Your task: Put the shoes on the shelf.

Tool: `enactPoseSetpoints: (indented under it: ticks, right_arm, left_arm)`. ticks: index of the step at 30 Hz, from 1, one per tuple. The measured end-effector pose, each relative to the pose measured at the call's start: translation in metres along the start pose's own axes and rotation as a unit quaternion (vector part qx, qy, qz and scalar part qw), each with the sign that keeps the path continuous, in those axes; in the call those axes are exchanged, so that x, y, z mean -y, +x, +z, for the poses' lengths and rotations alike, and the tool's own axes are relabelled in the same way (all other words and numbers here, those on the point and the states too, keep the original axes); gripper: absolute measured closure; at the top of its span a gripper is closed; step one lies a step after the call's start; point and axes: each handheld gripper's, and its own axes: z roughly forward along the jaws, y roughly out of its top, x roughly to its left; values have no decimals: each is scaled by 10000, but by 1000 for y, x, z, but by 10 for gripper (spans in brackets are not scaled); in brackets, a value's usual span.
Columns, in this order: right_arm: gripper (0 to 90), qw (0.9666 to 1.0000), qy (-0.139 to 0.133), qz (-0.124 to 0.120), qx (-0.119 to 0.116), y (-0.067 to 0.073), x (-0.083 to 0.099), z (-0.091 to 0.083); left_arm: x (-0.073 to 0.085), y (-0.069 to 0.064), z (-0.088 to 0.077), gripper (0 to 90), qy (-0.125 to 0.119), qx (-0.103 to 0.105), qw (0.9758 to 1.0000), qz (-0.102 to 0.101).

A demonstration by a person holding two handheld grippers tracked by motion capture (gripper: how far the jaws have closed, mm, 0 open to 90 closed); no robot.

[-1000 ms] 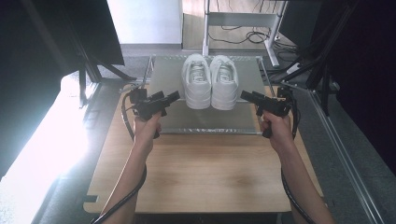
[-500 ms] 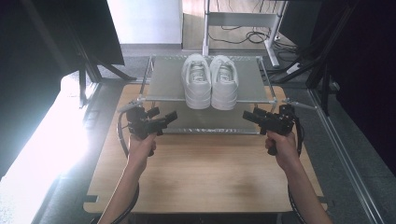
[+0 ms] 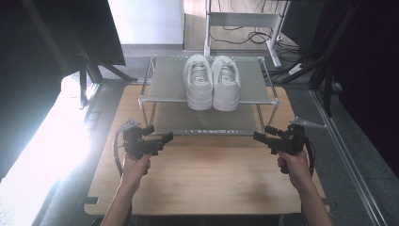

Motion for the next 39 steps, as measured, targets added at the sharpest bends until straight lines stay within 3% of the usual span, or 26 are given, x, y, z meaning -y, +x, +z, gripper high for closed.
enactPoseSetpoints:
  ticks: [6, 11, 18, 22, 26, 31, 39]
  right_arm:
    - [136, 9997, 137, -58, 185, -7, 19, -13]
    - [133, 9993, 162, -22, 326, -11, 32, -23]
    - [120, 9978, 391, -205, 502, -10, 50, -27]
    - [54, 9956, 585, -346, 649, -10, 59, -25]
    - [0, 9922, 798, -490, 825, -11, 70, -21]
    - [0, 9865, 1079, -728, 993, -12, 84, -14]
    - [0, 9740, 1514, -1124, 1256, -13, 101, 1]
  left_arm:
    - [16, 2, -9, 7, 179, -178, 9995, 188]
    - [34, 5, -14, 6, 263, -274, 9990, 219]
    - [55, 8, -18, 7, 373, -403, 9981, 273]
    - [67, 9, -17, 4, 492, -486, 9971, 320]
    - [79, 12, -16, 0, 631, -563, 9958, 341]
    - [91, 13, -12, 0, 872, -634, 9934, 381]
    - [108, 9, 5, 0, 1444, -828, 9832, 747]
